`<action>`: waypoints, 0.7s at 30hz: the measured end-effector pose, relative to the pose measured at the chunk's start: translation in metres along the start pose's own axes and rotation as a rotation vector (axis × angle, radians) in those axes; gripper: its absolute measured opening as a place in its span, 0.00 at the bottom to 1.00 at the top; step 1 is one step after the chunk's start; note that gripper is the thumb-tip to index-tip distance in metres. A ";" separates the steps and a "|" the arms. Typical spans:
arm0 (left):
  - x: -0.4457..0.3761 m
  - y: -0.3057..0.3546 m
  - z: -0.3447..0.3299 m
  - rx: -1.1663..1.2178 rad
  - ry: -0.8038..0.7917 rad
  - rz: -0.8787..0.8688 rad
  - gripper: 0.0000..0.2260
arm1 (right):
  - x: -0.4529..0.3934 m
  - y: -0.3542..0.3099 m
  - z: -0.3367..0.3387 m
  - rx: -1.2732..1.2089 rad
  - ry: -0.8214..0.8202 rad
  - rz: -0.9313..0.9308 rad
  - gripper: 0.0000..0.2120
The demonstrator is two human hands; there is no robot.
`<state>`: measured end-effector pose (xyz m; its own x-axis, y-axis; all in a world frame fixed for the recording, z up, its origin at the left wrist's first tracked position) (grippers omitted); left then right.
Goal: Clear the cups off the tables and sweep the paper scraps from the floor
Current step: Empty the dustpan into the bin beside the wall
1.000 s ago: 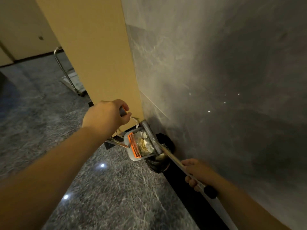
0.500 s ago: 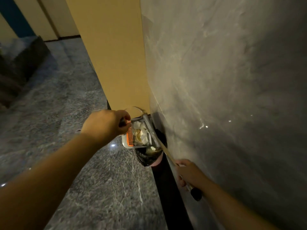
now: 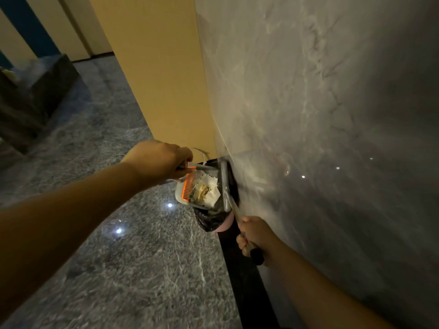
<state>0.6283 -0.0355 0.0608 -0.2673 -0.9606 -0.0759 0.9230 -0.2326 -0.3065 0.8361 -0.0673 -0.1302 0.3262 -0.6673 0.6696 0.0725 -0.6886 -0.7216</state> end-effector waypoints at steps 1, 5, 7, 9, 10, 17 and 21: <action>0.000 0.003 0.002 -0.015 0.005 -0.019 0.15 | 0.001 0.001 0.001 -0.008 0.001 -0.014 0.06; 0.000 0.019 -0.003 -0.057 -0.040 -0.094 0.15 | 0.001 0.003 0.001 0.049 -0.006 -0.002 0.11; 0.001 0.017 -0.006 -0.055 -0.029 -0.095 0.15 | 0.000 0.002 0.002 0.084 0.016 0.041 0.12; 0.000 0.013 -0.006 -0.036 -0.004 -0.067 0.15 | -0.003 0.005 0.000 0.058 0.017 0.033 0.12; 0.000 0.014 -0.007 -0.030 -0.006 -0.068 0.15 | -0.004 0.007 -0.001 0.040 0.008 0.019 0.11; -0.014 0.012 -0.004 -0.055 0.034 -0.046 0.15 | -0.013 0.021 -0.005 0.034 -0.020 -0.007 0.06; -0.026 0.017 -0.003 -0.057 0.031 -0.053 0.15 | -0.015 0.028 -0.004 0.085 0.053 0.018 0.11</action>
<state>0.6504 -0.0143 0.0548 -0.3249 -0.9417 -0.0871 0.8902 -0.2734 -0.3644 0.8292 -0.0778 -0.1597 0.2778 -0.6951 0.6630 0.1479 -0.6510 -0.7445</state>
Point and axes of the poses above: each hand's wrist, its own x-axis away from the middle knuckle, its own z-axis out of the back of the hand, y = z × x, the point moved 6 cm from there along -x, towards the middle knuckle, and after that the axes turned 2 degrees about -x, right-handed, at the moved point
